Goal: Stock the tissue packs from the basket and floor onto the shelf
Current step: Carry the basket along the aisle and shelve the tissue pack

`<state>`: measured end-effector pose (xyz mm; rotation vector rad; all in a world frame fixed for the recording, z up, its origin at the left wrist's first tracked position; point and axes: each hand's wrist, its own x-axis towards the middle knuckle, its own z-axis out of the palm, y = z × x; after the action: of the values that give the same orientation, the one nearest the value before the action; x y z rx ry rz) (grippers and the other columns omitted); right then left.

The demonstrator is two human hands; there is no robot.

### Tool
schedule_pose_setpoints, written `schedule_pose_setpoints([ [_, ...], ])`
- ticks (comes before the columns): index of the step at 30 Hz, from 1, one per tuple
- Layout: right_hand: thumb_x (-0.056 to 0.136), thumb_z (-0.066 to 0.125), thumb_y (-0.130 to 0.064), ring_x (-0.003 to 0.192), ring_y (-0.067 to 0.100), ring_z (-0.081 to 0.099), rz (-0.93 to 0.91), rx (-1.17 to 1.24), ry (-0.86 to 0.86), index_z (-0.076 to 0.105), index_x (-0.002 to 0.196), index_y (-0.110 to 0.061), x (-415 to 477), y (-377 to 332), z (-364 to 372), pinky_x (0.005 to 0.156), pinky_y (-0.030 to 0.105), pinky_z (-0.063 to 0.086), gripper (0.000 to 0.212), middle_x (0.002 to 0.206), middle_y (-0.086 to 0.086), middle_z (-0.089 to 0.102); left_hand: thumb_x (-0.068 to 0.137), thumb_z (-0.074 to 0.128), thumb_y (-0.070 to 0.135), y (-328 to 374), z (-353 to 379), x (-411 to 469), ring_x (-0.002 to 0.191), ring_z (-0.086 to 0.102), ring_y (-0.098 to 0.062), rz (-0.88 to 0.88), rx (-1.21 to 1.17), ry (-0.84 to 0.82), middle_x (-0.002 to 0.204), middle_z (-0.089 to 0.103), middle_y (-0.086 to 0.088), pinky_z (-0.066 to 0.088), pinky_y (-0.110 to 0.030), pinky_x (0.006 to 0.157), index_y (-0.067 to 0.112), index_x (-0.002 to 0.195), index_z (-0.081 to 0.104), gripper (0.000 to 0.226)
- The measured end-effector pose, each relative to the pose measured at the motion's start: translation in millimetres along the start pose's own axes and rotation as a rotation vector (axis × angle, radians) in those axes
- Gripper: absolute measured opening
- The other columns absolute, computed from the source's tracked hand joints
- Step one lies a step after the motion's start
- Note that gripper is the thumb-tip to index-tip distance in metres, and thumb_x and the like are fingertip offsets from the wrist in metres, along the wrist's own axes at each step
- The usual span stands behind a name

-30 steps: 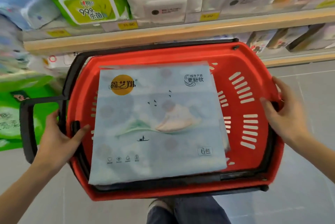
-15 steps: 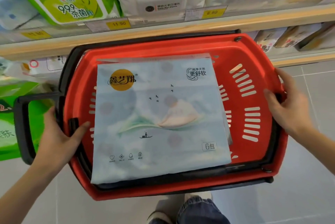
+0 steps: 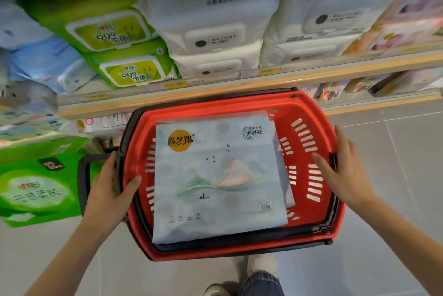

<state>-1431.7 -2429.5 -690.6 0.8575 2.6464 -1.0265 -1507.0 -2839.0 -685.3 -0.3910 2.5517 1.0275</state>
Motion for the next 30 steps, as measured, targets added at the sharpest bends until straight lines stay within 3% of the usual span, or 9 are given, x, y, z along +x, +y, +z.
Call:
schedule_pose_setpoints([
  [3,0.088,0.053,-0.032,0.128,0.028,0.039,-0.055,0.028,-0.061,0.019,0.144,-0.024,-16,-15,4,0.102,0.043,0.038,0.066,0.144,0.010,0.031,0.080,0.068,0.034,27,-3,-19,0.120,0.051,-0.017,0.032,-0.065,-0.085,0.123,0.055,0.023,0.043,-0.052,0.097,0.069,0.125,0.026,0.071],
  [5,0.088,0.054,-0.032,0.132,0.024,0.034,-0.067,0.056,-0.155,0.022,0.143,-0.023,-25,-24,8,0.106,0.037,0.030,0.064,0.146,0.010,0.031,0.081,0.068,0.025,41,-2,-29,0.110,0.053,0.002,0.050,-0.062,-0.144,0.108,0.055,0.041,0.042,-0.041,0.098,0.083,0.104,0.026,0.076],
  [9,0.072,0.043,-0.072,0.138,0.024,0.024,-0.069,0.071,-0.335,0.020,0.143,-0.030,-28,-38,14,0.108,0.039,0.028,0.085,0.151,0.008,0.020,0.061,0.058,0.075,39,9,-36,0.130,0.038,-0.010,0.048,0.042,-0.290,0.139,0.040,0.013,0.034,-0.040,0.109,0.060,0.133,0.020,0.082],
  [12,0.074,0.053,-0.064,0.141,0.025,0.016,-0.057,0.076,-0.423,0.016,0.143,-0.037,-21,-44,26,0.109,0.041,0.027,0.082,0.153,0.006,0.014,0.050,0.049,0.083,38,20,-25,0.132,0.032,-0.012,0.025,0.127,-0.377,0.145,0.033,0.006,0.029,-0.031,0.106,0.049,0.141,0.009,0.105],
  [14,0.057,0.050,-0.082,0.141,0.025,0.016,-0.026,0.112,-0.489,0.016,0.142,-0.040,-18,-42,33,0.109,0.042,0.028,0.101,0.152,0.005,0.016,0.041,0.048,0.091,41,29,-19,0.138,0.024,-0.016,0.008,0.139,-0.435,0.148,0.027,0.005,0.027,-0.034,0.106,0.052,0.140,0.002,0.116],
  [16,0.042,0.046,-0.093,0.142,0.021,0.013,0.008,0.147,-0.535,0.012,0.140,-0.047,-16,-35,43,0.112,0.043,0.027,0.114,0.154,0.001,0.014,0.040,0.051,0.092,36,37,-15,0.141,0.020,-0.018,0.006,0.118,-0.478,0.151,0.021,0.005,0.028,-0.038,0.107,0.062,0.133,-0.006,0.113],
  [22,0.064,0.058,-0.073,0.128,-0.001,0.019,-0.110,0.130,-0.571,-0.010,0.133,-0.055,-23,-21,75,0.102,0.022,0.024,0.099,0.145,-0.019,0.017,0.038,0.062,0.084,15,42,-11,0.132,0.030,-0.009,0.002,0.078,-0.511,0.146,0.024,0.014,0.036,-0.027,0.096,0.066,0.130,-0.012,0.119],
  [28,0.060,0.071,-0.060,0.120,0.010,0.035,-0.139,0.108,-0.554,-0.015,0.134,-0.054,-14,-25,84,0.094,0.025,0.032,0.113,0.137,-0.015,0.030,0.052,0.067,0.074,9,41,0,0.141,0.019,-0.013,0.066,0.083,-0.588,0.141,0.007,0.028,0.034,-0.033,0.105,0.066,0.126,-0.022,0.117],
  [30,0.048,0.065,-0.076,0.112,0.009,0.042,-0.122,0.115,-0.536,-0.014,0.132,-0.058,-13,-26,84,0.090,0.025,0.037,0.117,0.128,-0.010,0.040,0.053,0.071,0.070,8,41,2,0.139,0.026,-0.016,0.061,0.079,-0.595,0.141,0.007,0.027,0.039,-0.033,0.103,0.068,0.125,-0.023,0.117],
])
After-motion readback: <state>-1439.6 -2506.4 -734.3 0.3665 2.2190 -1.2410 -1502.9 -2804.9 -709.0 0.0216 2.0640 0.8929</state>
